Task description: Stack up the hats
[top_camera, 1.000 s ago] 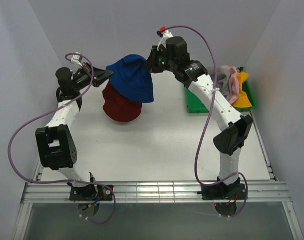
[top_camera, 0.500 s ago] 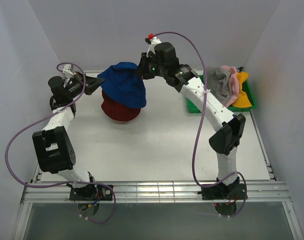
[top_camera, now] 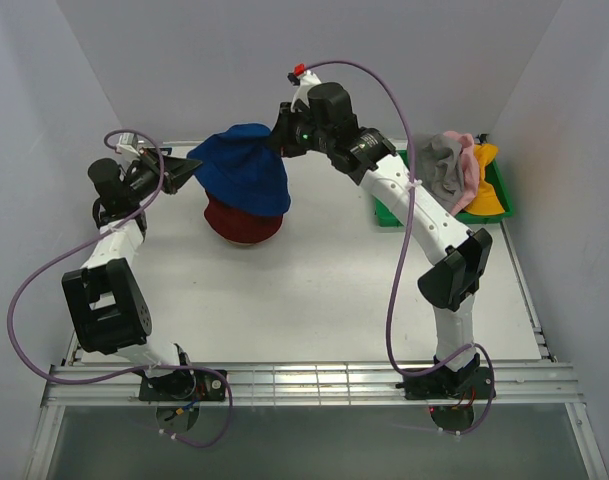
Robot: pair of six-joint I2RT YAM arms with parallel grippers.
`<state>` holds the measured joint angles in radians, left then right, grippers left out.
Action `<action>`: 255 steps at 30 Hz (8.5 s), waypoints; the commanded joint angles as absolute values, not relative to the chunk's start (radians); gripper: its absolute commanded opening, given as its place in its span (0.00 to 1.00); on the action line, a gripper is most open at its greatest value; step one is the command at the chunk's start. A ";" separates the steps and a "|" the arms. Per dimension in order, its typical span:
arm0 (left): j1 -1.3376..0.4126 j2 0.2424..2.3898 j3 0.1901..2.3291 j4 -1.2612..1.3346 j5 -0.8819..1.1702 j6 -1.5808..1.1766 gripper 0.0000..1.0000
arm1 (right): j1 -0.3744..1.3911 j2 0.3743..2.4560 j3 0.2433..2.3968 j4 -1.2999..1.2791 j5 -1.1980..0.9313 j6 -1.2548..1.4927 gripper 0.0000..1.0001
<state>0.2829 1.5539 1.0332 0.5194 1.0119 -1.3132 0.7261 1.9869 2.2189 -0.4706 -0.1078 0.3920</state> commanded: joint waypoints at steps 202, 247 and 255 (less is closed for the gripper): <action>0.376 1.732 0.919 0.120 0.934 -0.908 0.24 | 0.506 2.287 1.891 -0.244 -0.454 0.690 0.08; 0.313 1.832 1.060 0.265 0.919 -0.996 0.54 | 0.508 2.341 2.052 -0.313 -0.465 0.601 0.08; 0.305 1.845 1.048 0.298 0.925 -1.017 0.28 | 0.508 2.350 2.048 -0.305 -0.468 0.604 0.08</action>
